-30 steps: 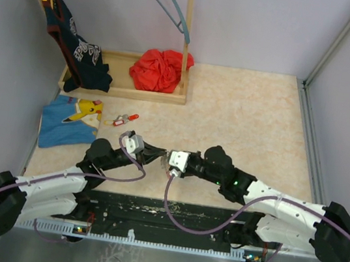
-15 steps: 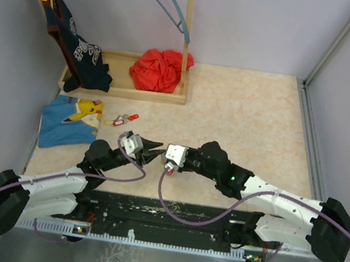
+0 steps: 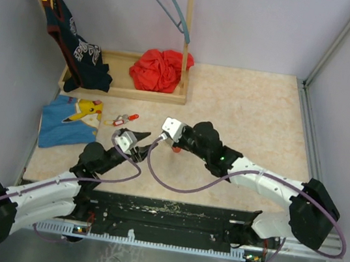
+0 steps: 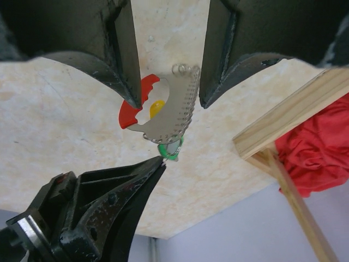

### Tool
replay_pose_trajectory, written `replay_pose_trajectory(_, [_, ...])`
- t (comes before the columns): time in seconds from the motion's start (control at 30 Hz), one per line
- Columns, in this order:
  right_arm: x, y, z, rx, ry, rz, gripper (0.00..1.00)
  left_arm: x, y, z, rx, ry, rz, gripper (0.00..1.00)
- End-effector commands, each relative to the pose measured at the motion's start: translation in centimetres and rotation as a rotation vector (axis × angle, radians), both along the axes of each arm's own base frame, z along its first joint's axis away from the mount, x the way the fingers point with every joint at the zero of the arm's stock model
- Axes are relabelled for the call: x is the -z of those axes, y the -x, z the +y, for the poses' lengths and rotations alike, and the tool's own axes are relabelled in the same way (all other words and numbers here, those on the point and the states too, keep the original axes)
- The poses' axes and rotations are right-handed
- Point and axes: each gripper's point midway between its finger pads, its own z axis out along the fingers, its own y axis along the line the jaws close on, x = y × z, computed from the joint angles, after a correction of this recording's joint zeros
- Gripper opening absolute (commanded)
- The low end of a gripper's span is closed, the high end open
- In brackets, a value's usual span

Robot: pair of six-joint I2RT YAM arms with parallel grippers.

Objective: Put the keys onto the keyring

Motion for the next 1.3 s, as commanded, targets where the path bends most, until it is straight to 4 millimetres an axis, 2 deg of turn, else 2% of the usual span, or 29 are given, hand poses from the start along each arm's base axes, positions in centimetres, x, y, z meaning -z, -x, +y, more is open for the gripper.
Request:
replay_pose_trajectory(0.0, [-3.5, -2.3, -0.1, 0.141, -0.128, 0.000, 0.00, 1.3, -1.4, 2.4, -0.147, -0.021, 0.037, 0.54])
replay_pose_trajectory(0.17, [0.4, -2.0, -3.1, 0.345, -0.116, 0.165, 0.00, 1.9, -2.0, 3.1, -0.206, -0.006, 0.083, 0.64])
replay_pose_trajectory(0.3, [3.4, -1.0, -5.7, 0.463, -0.104, 0.267, 0.00, 2.3, -2.3, 3.1, -0.225, 0.022, 0.152, 0.69])
replay_pose_trajectory(0.33, [4.1, -0.6, -6.1, 0.480, -0.105, 0.291, 0.00, 2.4, -2.3, 3.0, -0.227, 0.029, 0.172, 0.70])
replay_pose_trajectory(0.43, [6.2, 0.3, -7.3, 0.534, -0.115, 0.367, 0.00, 2.9, -2.4, 3.1, -0.248, 0.060, 0.245, 0.83])
replay_pose_trajectory(0.63, [10.1, 1.7, -9.5, 0.651, -0.133, 0.531, 0.00, 3.9, -2.1, 3.6, -0.291, 0.108, 0.367, 0.93])
replay_pose_trajectory(0.77, [10.4, 1.6, -10.1, 0.721, -0.157, 0.576, 0.00, 4.5, -1.8, 4.5, -0.340, 0.126, 0.432, 1.00])
replay_pose_trajectory(0.87, [10.8, 1.8, -10.3, 0.731, -0.175, 0.603, 0.08, 4.3, -1.7, 5.3, -0.385, 0.141, 0.481, 1.00])
replay_pose_trajectory(1.0, [10.2, 2.1, -10.6, 0.731, -0.204, 0.599, 0.23, 2.6, -1.5, 6.1, -0.429, 0.169, 0.525, 1.00])
replay_pose_trajectory(1.1, [8.3, 1.9, -10.7, 0.718, -0.252, 0.564, 0.39, 1.4, -1.2, 6.8, -0.464, 0.186, 0.557, 1.00])
replay_pose_trajectory(1.23, [4.7, 1.4, -11.7, 0.721, -0.341, 0.464, 0.75, -0.2, -0.8, 7.3, -0.481, 0.186, 0.574, 1.00])
replay_pose_trajectory(1.27, [3.9, 1.4, -12.2, 0.729, -0.370, 0.436, 0.78, -0.7, -0.7, 7.4, -0.481, 0.188, 0.571, 1.00])
